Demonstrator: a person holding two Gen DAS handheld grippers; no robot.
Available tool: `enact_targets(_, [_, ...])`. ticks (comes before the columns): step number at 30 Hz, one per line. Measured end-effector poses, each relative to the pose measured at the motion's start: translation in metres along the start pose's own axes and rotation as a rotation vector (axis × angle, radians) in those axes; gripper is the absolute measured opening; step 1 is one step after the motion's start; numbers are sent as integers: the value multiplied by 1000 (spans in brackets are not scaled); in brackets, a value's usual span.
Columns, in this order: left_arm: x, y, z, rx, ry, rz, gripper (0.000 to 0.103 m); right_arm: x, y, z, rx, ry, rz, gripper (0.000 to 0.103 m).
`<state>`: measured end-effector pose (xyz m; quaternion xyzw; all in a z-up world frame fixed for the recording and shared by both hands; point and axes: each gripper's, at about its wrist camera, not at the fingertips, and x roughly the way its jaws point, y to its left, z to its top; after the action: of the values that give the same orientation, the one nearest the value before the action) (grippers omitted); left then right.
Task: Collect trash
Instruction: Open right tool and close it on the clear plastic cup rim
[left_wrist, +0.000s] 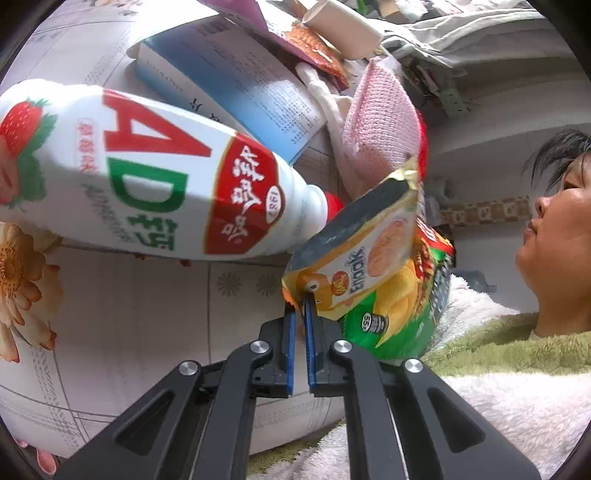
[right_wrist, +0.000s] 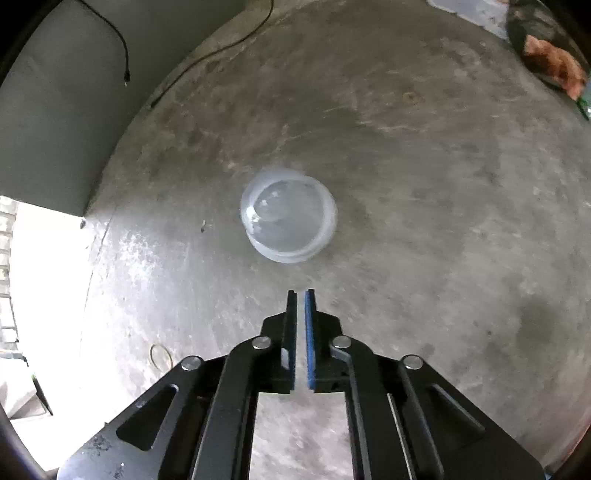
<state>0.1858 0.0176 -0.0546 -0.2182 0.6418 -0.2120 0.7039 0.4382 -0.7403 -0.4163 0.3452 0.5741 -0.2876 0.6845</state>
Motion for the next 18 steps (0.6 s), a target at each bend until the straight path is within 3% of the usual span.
enact_targets(1, [-3, 3, -1, 2, -2, -5, 5, -5, -3, -2, 0, -4, 12, 19])
enact_targets(3, [-6, 7, -1, -3, -1, -17, 5, -17, -8, -6, 9, -37, 14, 61])
enact_targets(4, [-7, 9, 0, -8, 3, -16, 5, -20, -7, -6, 5, -49, 22, 69])
enact_targets(11, [-3, 19, 10, -70, -2, -5, 5, 3, 17, 18, -32, -19, 19, 87])
enact_targets(18, [13, 12, 20, -116, 32, 43, 8, 40, 37, 35, -71, 6, -75, 87])
